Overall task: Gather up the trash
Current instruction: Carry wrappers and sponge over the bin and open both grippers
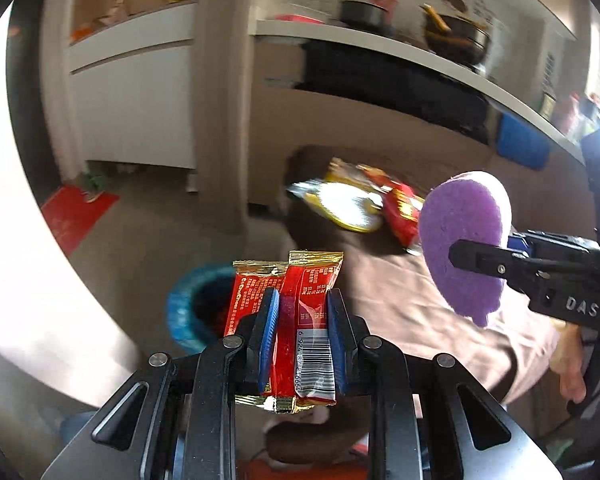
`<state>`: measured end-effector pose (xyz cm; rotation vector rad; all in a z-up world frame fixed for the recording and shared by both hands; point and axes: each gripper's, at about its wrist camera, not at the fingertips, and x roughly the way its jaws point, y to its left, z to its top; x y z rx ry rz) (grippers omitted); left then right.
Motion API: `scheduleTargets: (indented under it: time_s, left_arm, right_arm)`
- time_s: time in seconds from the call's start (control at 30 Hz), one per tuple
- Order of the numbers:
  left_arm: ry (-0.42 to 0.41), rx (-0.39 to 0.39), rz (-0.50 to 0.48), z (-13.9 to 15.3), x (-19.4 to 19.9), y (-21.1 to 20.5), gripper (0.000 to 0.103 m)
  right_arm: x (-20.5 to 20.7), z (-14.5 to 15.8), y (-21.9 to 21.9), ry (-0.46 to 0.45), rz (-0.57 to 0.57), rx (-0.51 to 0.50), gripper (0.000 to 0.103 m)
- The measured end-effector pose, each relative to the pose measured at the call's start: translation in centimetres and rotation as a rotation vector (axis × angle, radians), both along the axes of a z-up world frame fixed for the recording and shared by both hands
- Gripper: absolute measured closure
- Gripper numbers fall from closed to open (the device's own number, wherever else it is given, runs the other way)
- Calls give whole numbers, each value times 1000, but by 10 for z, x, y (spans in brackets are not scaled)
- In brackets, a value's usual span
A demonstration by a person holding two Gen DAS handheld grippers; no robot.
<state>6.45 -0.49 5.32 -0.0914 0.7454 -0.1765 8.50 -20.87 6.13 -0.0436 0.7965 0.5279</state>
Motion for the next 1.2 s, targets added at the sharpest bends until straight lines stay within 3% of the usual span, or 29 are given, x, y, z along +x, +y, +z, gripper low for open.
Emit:
scheduleTargets:
  time_s: [0.17,0.37,0.7,0.9,1.03,1.2]
  left_arm:
    - [20,-43,83,-12,5,37,79]
    - [91,-89,126,-45,31,67,79]
    - [255,-152,142,-121,93,94,78]
    - [388,-260,118,-182,139,112,79]
    - [437,-232,127,-217,167,114,78]
    - [471,-315,114,-248,194,123,78]
  right_arm:
    - [12,3,50,-9,22,-2,74]
    - [48,-14,86,67,16,-1,74]
    - [114,-81,126,244,-11,-43,74]
    - [156,-120,148,332,-30,-114,74]
    - [185,-149,164,388,-43,-173,73]
    - [215,-182,180,448,-53,-218,73]
